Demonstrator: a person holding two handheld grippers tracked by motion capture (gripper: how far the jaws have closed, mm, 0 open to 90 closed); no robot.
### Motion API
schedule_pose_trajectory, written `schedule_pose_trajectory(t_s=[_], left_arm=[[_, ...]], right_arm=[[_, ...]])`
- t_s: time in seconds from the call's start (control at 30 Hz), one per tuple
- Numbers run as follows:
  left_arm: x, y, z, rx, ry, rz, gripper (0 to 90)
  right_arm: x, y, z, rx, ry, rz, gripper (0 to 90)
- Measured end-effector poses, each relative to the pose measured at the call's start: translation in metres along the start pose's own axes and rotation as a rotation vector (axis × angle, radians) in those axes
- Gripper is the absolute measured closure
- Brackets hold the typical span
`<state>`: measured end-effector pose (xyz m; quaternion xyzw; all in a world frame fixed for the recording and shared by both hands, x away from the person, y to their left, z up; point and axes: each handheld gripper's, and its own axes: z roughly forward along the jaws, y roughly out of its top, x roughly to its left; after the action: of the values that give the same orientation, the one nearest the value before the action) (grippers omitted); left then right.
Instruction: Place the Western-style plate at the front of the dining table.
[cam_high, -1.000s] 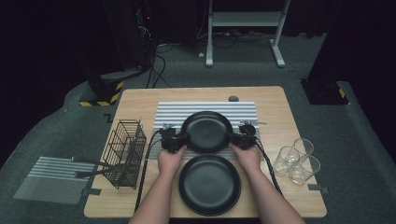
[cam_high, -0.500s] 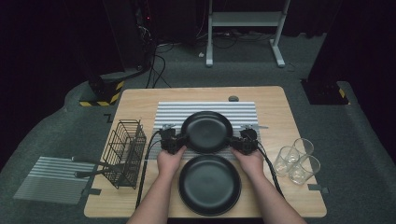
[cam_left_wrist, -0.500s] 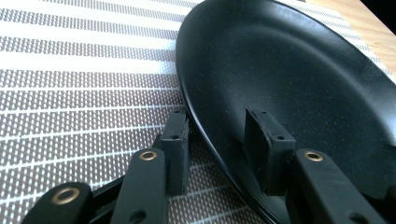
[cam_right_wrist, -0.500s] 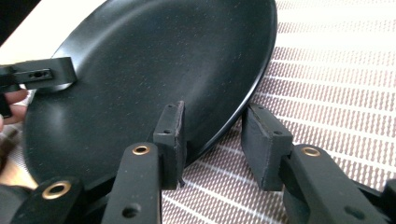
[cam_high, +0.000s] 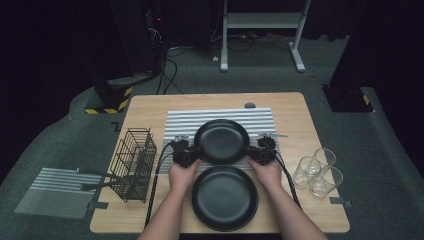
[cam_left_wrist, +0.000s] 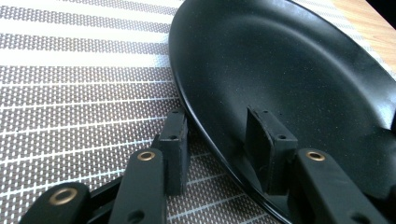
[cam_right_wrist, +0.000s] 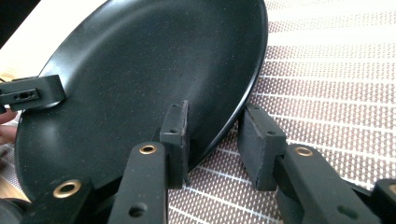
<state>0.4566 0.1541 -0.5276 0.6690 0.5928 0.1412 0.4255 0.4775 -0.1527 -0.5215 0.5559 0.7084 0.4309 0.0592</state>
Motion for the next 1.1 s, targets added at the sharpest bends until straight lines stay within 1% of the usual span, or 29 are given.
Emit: schedule_pose_trajectory(t_s=[0.07, 0.23, 0.33, 0.37, 0.47, 0.53, 0.6, 0.63, 0.67, 0.7, 0.73, 0.77, 0.8, 0.83, 0.87, 0.9, 0.93, 0.97, 1.03, 1.07, 1.1], left_arm=[[0.0, 0.0, 0.001, 0.0, -0.005, -0.003, 60.5], [0.0, 0.002, 0.003, 0.001, -0.012, 0.005, 60.4], [0.0, 0.003, 0.004, 0.001, -0.015, 0.009, 60.4], [0.0, 0.002, 0.004, -0.001, -0.016, 0.009, 60.4], [0.0, 0.002, 0.004, -0.001, -0.018, 0.008, 60.4], [0.001, 0.002, 0.004, 0.001, -0.021, 0.009, 60.4], [0.001, 0.003, 0.003, 0.0, -0.021, 0.014, 60.4], [0.0, 0.003, 0.002, -0.003, -0.009, 0.021, 60.6], [-0.001, 0.002, 0.001, -0.009, 0.003, 0.025, 61.1], [-0.002, 0.002, 0.001, -0.011, 0.012, 0.046, 60.9], [-0.002, 0.002, 0.0, -0.011, 0.015, 0.062, 60.1], [-0.002, 0.002, -0.001, -0.011, 0.016, 0.077, 59.6], [-0.003, 0.002, -0.002, -0.014, 0.022, 0.068, 58.8], [-0.002, 0.003, -0.006, -0.023, 0.024, 0.078, 58.1], [-0.001, 0.003, -0.009, -0.037, 0.024, 0.075, 57.6], [-0.002, 0.003, -0.013, -0.05, 0.032, 0.074, 57.3], [-0.003, 0.004, -0.015, -0.054, 0.037, 0.077, 57.0], [-0.003, 0.004, -0.018, -0.054, 0.042, 0.097, 56.9], [-0.006, 0.004, -0.022, -0.052, 0.047, 0.115, 56.9], [-0.007, 0.003, -0.024, -0.056, 0.055, 0.127, 56.9], [-0.01, 0.002, -0.026, -0.061, 0.061, 0.138, 56.9]], right_arm=[[0.0, 0.001, 0.0, 0.002, -0.003, 0.002, 64.3], [0.0, 0.001, 0.0, 0.0, -0.009, 0.004, 64.2], [-0.001, 0.001, -0.002, 0.01, -0.009, 0.007, 64.1], [-0.001, 0.001, -0.001, 0.002, -0.01, 0.011, 64.1], [-0.002, 0.001, -0.001, 0.003, -0.009, 0.011, 64.0], [-0.002, 0.001, -0.001, 0.002, -0.01, 0.009, 63.7], [-0.001, 0.001, -0.002, 0.007, -0.018, -0.016, 62.2], [0.0, 0.001, -0.004, 0.014, -0.03, -0.035, 61.0], [0.003, 0.0, -0.004, -0.003, -0.045, -0.055, 59.0], [0.003, 0.0, -0.006, -0.011, -0.052, -0.072, 56.9], [0.003, 0.0, -0.008, -0.005, -0.045, -0.073, 54.7], [0.003, -0.001, -0.01, -0.013, -0.047, -0.074, 53.6], [0.004, -0.001, -0.013, -0.01, -0.051, -0.064, 53.3], [0.003, -0.002, -0.014, -0.024, -0.058, -0.071, 53.1], [0.001, -0.003, -0.017, -0.027, -0.056, -0.072, 53.0], [0.001, -0.004, -0.019, -0.042, -0.058, -0.07, 53.0], [0.0, -0.004, -0.023, -0.04, -0.054, -0.07, 53.0], [0.001, -0.005, -0.025, -0.047, -0.052, -0.067, 52.7], [0.0, -0.007, -0.03, -0.062, -0.049, -0.088, 52.5], [0.002, -0.009, -0.033, -0.061, -0.047, -0.087, 52.3], [0.003, -0.01, -0.034, -0.071, -0.047, -0.107, 51.9]])
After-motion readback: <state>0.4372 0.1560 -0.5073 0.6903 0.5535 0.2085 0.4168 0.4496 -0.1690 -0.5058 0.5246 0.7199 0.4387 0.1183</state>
